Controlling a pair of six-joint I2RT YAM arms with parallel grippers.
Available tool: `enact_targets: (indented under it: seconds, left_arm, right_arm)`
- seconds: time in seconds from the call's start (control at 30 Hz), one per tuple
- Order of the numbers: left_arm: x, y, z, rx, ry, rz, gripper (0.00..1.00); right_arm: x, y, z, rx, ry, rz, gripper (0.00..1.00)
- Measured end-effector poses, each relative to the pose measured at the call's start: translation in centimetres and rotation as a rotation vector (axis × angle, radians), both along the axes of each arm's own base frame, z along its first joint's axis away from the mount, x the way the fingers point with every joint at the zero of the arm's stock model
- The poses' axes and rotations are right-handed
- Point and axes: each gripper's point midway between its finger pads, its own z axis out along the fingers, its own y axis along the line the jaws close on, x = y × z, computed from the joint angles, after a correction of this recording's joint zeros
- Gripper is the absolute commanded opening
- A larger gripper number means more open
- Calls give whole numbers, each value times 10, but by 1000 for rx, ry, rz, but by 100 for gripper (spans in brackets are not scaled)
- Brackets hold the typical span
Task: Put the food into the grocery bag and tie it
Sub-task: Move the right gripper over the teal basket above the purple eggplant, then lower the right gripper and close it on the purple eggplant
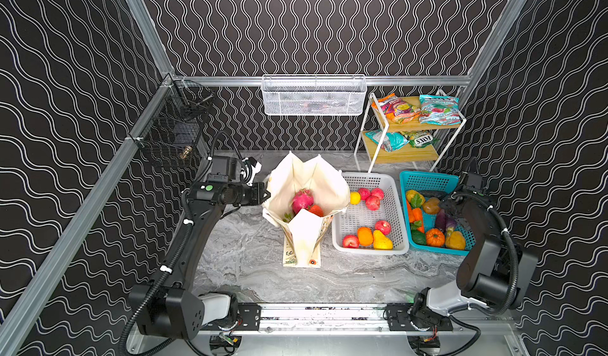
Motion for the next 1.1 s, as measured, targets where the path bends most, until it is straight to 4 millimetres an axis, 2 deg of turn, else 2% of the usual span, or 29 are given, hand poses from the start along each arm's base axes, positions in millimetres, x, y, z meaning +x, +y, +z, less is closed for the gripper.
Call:
enact_targets:
  seconds: [0.47,1.1]
  left_arm:
    - [6,-3,2,-17,-3,-9,0]
    - [3,-3,4,-16,-1,-8,0]
  right_arm:
    - [19,-5,-30,52,44,40,77]
    - [24,0,-58,114,109,79,67]
